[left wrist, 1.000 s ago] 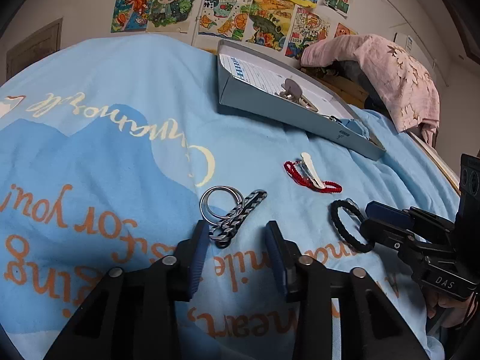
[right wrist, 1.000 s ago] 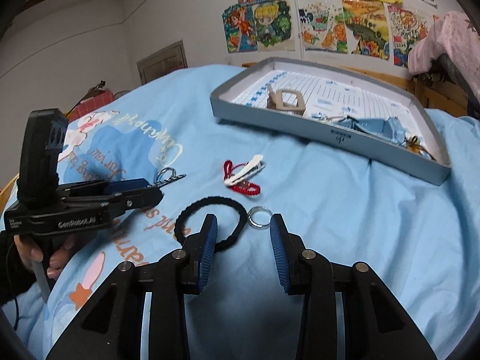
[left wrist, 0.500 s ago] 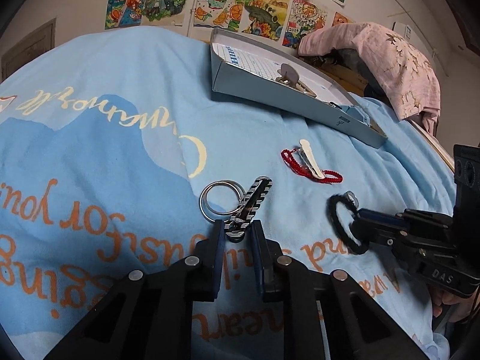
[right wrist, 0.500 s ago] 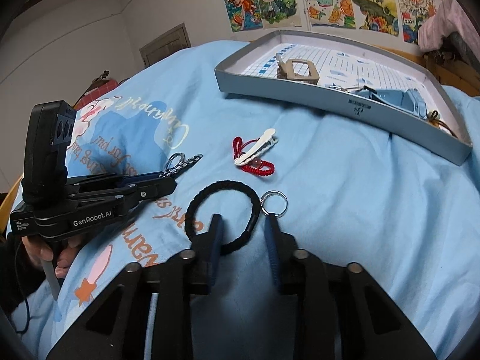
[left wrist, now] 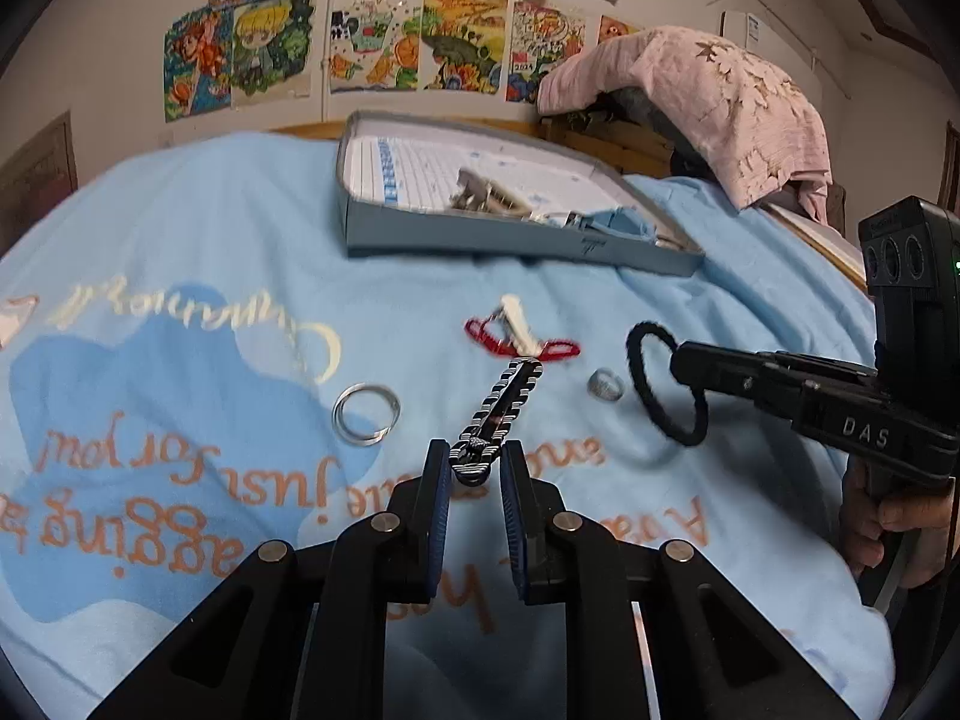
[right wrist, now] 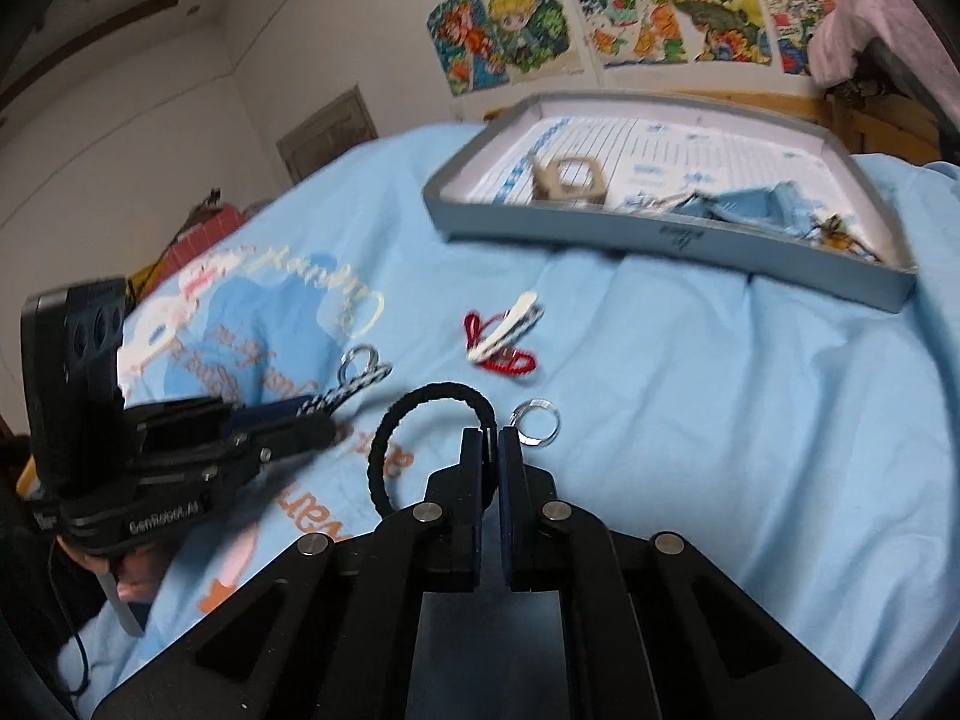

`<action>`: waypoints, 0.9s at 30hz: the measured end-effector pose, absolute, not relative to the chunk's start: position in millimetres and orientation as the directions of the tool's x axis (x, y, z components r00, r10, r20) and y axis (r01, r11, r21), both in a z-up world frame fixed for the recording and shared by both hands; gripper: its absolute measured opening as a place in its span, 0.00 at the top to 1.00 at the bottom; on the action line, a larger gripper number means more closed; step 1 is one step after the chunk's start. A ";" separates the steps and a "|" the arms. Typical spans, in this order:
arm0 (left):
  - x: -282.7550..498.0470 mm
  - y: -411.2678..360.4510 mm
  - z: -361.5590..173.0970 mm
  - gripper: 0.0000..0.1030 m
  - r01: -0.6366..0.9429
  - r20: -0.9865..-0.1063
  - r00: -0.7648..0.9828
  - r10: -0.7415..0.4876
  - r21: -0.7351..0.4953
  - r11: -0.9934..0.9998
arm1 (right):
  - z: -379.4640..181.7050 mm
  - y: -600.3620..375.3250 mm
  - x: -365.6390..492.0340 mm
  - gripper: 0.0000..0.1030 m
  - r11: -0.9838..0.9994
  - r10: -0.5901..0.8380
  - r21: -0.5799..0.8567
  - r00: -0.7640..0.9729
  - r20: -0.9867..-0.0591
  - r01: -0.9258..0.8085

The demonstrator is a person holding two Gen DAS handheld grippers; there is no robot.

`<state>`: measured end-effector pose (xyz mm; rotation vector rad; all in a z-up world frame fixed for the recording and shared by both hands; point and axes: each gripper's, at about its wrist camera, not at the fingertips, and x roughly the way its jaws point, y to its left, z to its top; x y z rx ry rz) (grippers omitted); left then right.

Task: Organize jewelry
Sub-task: 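Carry the striped clip and hair tie into the grey tray and open both tools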

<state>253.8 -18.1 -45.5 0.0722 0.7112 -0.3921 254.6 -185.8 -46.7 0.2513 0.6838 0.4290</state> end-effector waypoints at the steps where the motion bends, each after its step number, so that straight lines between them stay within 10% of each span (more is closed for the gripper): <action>1: 254.0 -20.0 -39.3 0.85 0.371 -0.640 0.697 -0.323 -0.063 0.926 | -42.0 -190.8 252.8 0.96 0.885 0.455 0.365 0.709 -0.539 -0.291; 13: 334.7 -51.2 18.1 0.84 0.190 -0.520 0.832 -0.193 -0.061 0.980 | -6.7 -243.9 301.1 0.96 0.931 0.288 0.332 0.865 -0.411 -0.153; 27: 437.3 -68.0 -19.4 0.84 0.138 -0.634 0.762 -0.132 -0.041 0.990 | -30.3 -260.4 403.1 0.95 0.950 0.179 0.309 0.895 -0.409 -0.049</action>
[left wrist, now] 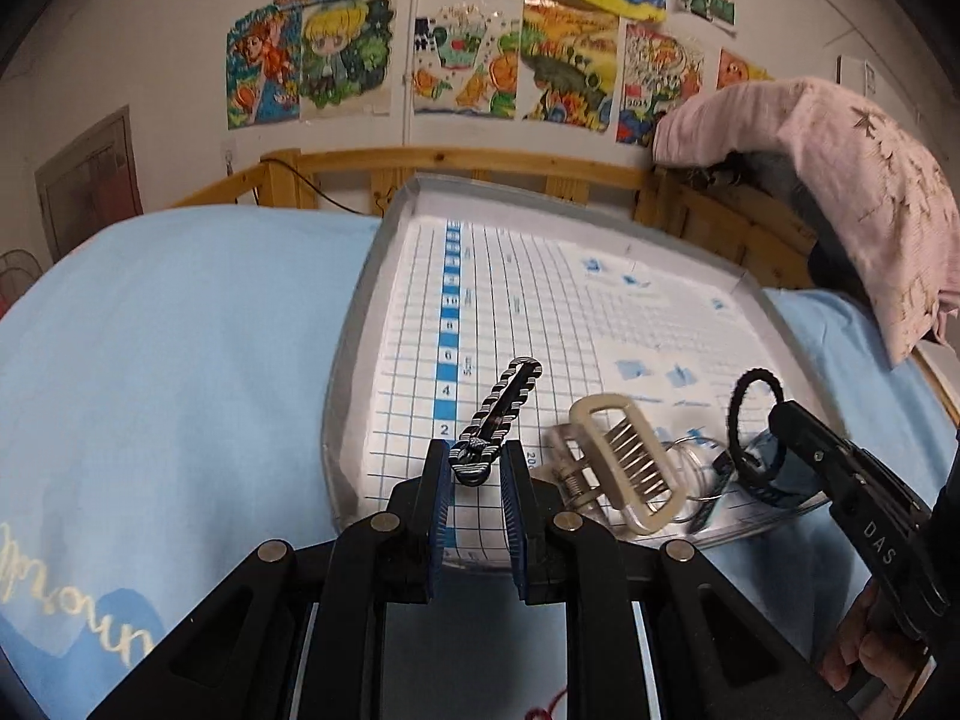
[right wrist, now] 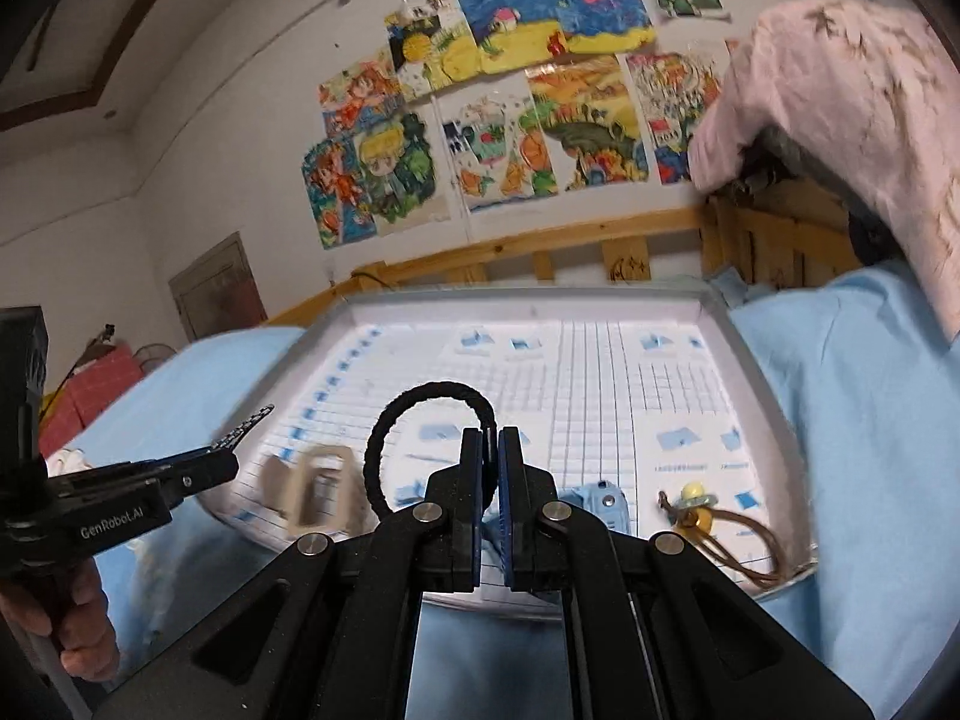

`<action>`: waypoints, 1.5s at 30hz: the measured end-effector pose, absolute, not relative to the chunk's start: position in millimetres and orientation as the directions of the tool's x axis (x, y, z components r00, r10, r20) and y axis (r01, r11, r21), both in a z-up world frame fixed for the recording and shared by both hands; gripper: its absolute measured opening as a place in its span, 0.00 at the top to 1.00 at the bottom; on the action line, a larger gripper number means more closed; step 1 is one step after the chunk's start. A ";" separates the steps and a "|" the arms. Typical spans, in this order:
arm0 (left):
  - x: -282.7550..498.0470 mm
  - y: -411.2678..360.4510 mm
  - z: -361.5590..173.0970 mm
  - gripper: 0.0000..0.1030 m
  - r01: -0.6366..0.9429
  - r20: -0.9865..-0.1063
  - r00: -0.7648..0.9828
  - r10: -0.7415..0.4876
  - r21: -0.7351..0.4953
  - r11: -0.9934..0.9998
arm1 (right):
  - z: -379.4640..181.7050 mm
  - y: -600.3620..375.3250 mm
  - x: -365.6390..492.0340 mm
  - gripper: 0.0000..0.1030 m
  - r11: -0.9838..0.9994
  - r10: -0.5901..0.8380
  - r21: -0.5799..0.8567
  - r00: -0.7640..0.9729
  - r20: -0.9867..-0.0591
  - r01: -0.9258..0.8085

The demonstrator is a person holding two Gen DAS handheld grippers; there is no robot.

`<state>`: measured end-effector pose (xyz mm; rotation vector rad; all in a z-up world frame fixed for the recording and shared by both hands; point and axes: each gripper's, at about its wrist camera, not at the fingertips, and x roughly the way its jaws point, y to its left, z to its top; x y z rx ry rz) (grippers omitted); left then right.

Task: Organize jewelry
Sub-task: 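Carry the striped clip and hair tie into the grey tray and open both tools, then lift both open tools away from the tray, then move both open tools over the silver rings on the duvet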

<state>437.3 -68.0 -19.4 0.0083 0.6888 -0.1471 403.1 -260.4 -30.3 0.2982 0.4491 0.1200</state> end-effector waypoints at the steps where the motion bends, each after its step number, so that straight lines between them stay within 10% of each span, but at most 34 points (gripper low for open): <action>1: 438.5 -68.6 -22.0 0.84 0.136 -0.640 0.758 -0.130 -0.039 0.990 | -35.5 -260.1 408.3 0.95 0.946 0.190 0.319 0.888 -0.418 -0.053; 5: 434.1 -69.3 -24.5 0.77 0.138 -0.624 0.769 -0.139 -0.050 0.989 | -43.1 -254.0 414.0 0.95 0.946 0.201 0.317 0.880 -0.431 -0.061; 9: 419.8 -71.3 -17.0 0.21 0.134 -0.562 0.817 -0.132 -0.037 0.990 | -41.9 -252.1 415.7 0.94 0.951 0.190 0.305 0.881 -0.433 -0.055; 13: 406.5 -72.1 -6.4 0.20 0.123 -0.536 0.837 -0.112 -0.015 0.992 | -39.8 -254.3 409.0 0.68 0.952 0.181 0.303 0.890 -0.419 -0.050; 18: 382.2 -54.1 13.7 0.08 0.087 -0.490 0.865 -0.106 -0.062 0.994 | -24.9 -261.0 387.6 0.65 0.951 0.167 0.305 0.913 -0.371 -0.050; 28: 290.1 -6.8 56.4 0.00 0.018 -0.343 0.937 -0.064 -0.136 0.991 | 34.7 -245.9 304.2 0.04 0.961 0.143 0.264 0.963 -0.228 -0.080; 45: 135.2 38.5 35.7 0.00 -0.004 -0.317 0.948 -0.031 -0.108 0.994 | 49.1 -206.9 145.9 0.03 0.970 0.145 0.222 0.970 -0.194 -0.100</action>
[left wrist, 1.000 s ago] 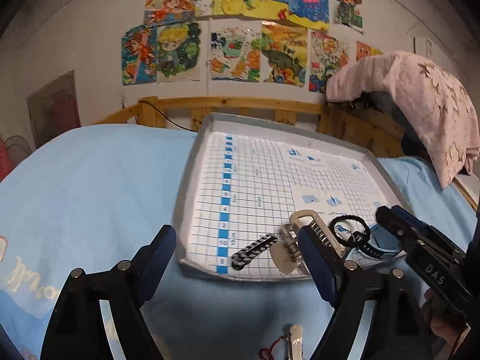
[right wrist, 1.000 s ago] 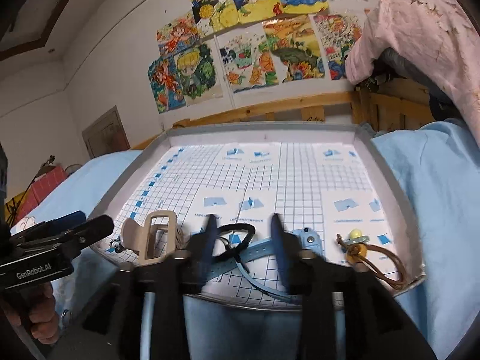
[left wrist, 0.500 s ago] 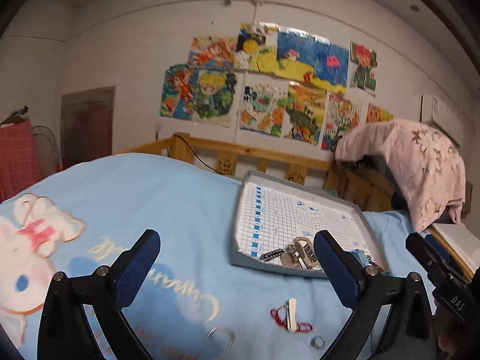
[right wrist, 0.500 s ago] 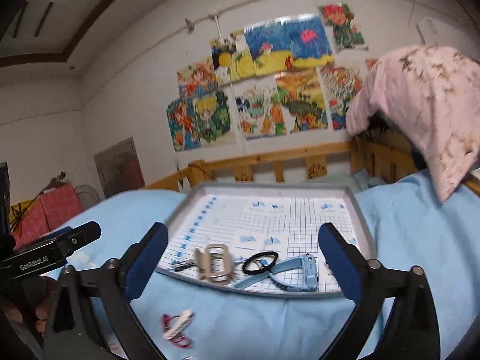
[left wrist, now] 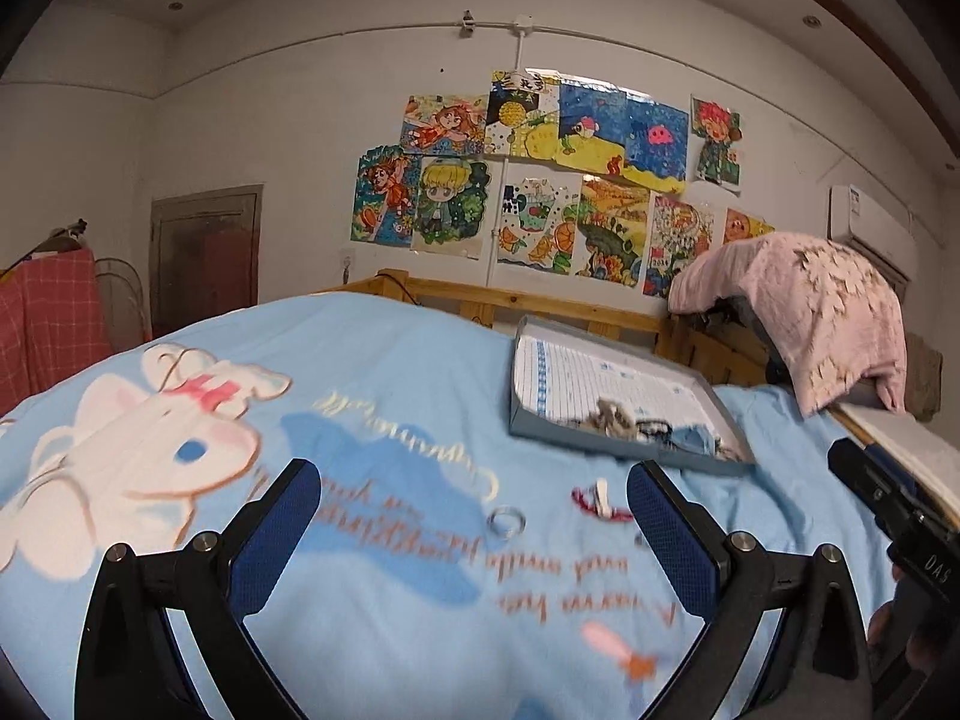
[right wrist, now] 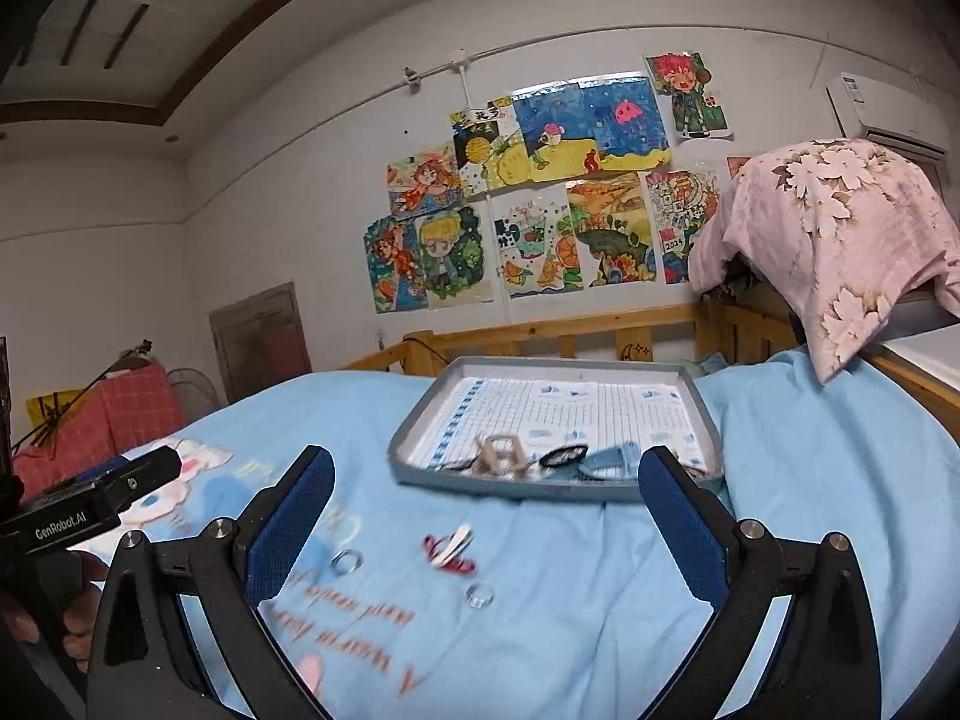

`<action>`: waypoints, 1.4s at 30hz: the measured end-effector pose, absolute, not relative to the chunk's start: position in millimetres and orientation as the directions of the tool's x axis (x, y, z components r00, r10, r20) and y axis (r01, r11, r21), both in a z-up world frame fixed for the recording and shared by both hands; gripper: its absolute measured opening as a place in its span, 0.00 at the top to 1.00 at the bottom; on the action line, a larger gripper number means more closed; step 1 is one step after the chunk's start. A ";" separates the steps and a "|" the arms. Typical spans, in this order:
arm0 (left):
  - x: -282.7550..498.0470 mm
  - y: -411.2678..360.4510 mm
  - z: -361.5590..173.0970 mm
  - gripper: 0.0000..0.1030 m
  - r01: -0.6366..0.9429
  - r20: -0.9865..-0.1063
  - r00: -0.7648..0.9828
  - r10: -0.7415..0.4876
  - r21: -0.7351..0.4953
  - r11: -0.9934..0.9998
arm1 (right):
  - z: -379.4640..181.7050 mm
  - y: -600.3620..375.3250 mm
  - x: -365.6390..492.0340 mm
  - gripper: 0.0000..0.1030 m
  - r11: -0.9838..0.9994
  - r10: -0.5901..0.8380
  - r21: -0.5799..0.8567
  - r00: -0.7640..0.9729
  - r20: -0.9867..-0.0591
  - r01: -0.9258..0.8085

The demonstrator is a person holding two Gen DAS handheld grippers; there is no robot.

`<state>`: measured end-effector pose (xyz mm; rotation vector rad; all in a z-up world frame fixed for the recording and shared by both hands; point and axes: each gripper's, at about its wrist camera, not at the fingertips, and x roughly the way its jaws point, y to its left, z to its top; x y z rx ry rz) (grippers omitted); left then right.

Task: Organize jewelry
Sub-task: 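Move both open tools over the silver rings on the duvet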

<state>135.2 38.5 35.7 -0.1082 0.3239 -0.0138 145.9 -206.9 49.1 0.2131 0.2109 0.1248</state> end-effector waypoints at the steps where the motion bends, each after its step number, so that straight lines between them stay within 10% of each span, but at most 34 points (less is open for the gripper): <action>1: 128.7 39.5 31.7 0.00 -0.002 -0.322 0.946 -0.033 -0.107 0.994 | 47.9 -206.3 140.0 0.03 0.971 0.144 0.218 0.970 -0.195 -0.100; 42: 241.8 31.9 6.9 0.00 0.020 -0.428 0.901 -0.066 -0.111 0.994 | 36.6 -210.7 213.1 0.03 0.994 0.088 0.084 0.957 -0.276 -0.067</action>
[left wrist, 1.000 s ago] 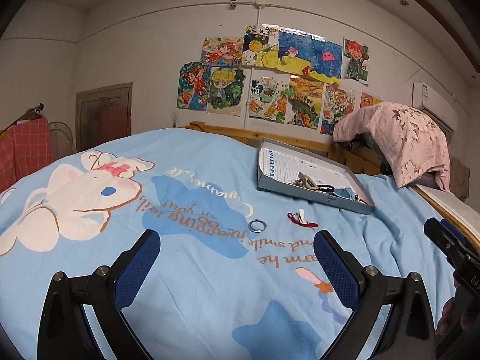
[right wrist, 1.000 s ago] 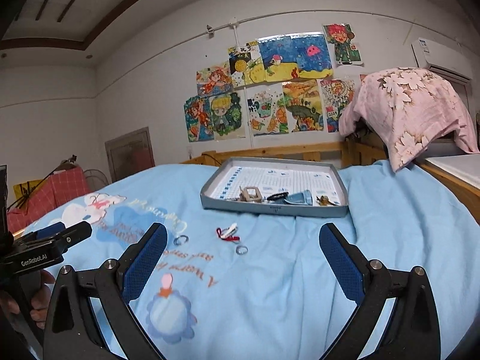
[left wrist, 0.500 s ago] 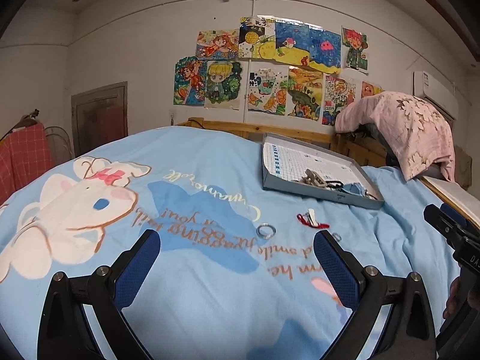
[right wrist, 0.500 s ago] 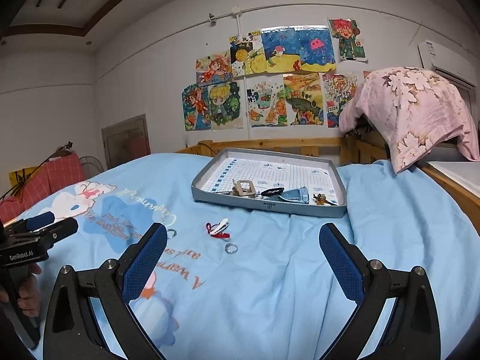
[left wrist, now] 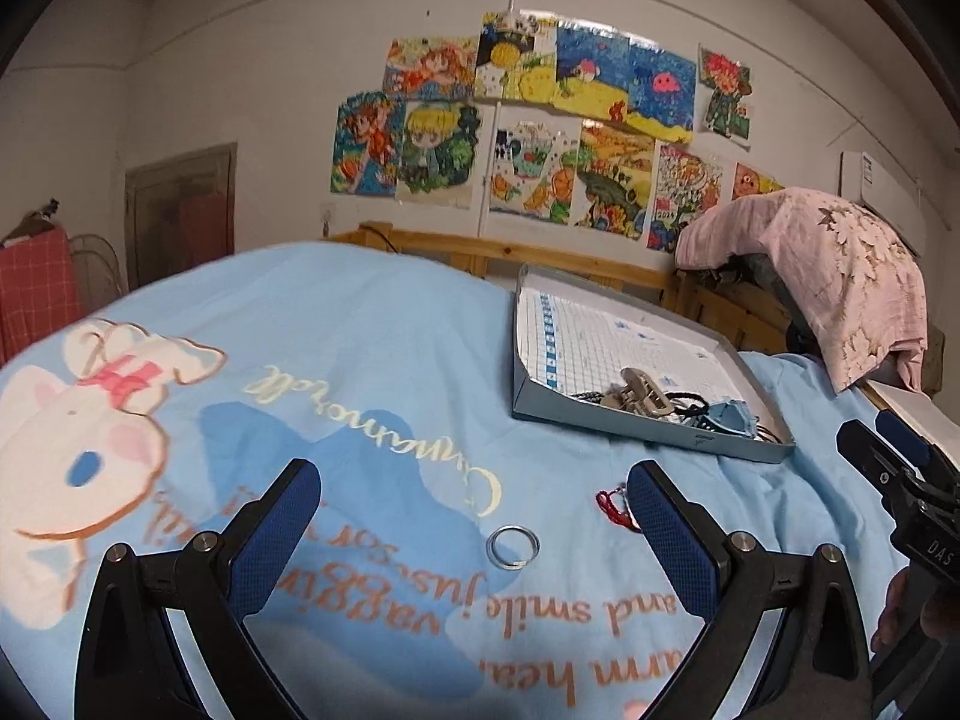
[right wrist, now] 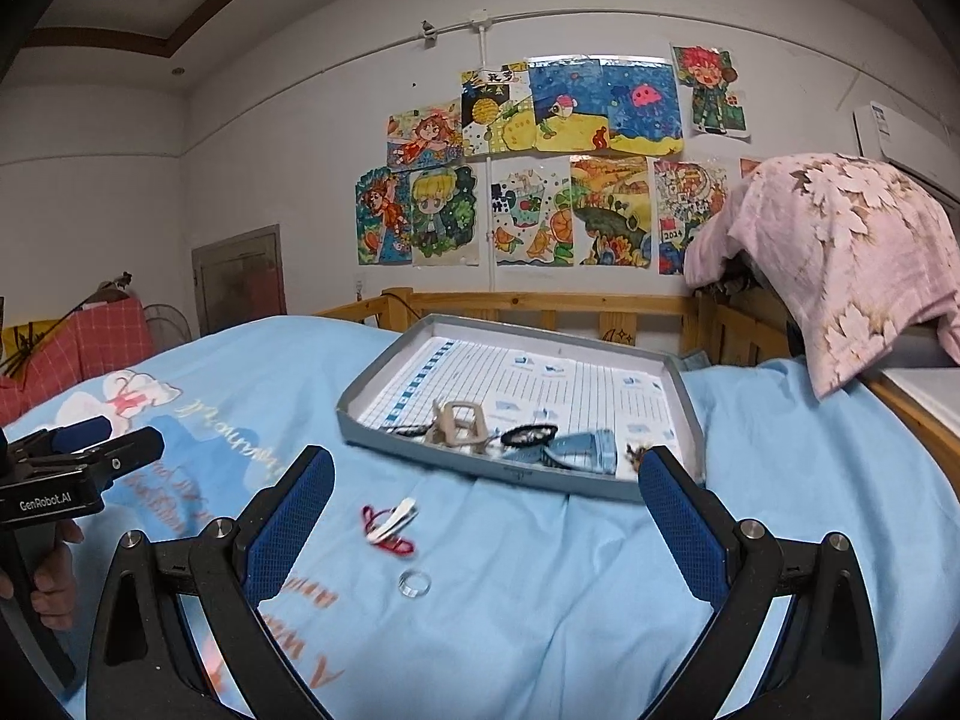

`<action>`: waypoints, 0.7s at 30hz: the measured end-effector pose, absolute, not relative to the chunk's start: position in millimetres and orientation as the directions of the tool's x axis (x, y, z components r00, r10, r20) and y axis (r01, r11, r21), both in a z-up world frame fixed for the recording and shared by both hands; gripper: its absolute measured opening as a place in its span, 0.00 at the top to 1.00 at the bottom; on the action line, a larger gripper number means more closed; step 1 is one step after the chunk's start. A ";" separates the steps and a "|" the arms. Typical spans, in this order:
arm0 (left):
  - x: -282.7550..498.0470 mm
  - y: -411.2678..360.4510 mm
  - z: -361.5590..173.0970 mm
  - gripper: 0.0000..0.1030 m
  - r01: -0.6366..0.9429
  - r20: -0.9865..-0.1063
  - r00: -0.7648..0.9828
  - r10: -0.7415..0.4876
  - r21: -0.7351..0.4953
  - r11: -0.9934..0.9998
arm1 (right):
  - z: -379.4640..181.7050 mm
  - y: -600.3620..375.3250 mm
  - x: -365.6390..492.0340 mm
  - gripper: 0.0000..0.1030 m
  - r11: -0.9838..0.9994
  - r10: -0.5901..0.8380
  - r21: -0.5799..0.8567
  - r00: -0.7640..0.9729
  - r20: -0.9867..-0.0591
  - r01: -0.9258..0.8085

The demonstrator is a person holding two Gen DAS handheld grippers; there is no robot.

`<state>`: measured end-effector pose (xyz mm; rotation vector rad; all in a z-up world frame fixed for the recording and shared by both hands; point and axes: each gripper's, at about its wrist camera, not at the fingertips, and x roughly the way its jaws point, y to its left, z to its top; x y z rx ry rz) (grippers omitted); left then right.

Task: Organize jewelry
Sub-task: 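Move both open tools over the silver rings on the duvet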

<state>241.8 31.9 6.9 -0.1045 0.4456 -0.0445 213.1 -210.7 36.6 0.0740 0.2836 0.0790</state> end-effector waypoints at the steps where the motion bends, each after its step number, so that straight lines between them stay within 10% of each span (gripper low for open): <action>1: 250.3 31.8 3.4 0.00 0.024 -0.441 0.895 -0.074 -0.118 0.993 | 35.0 -210.7 220.0 0.03 0.994 0.089 0.084 0.955 -0.281 -0.068; 21: 276.6 24.7 -57.2 0.00 0.088 -0.535 0.834 -0.130 -0.105 0.991 | -34.0 -205.8 257.0 0.08 0.967 0.243 0.178 0.872 -0.426 -0.183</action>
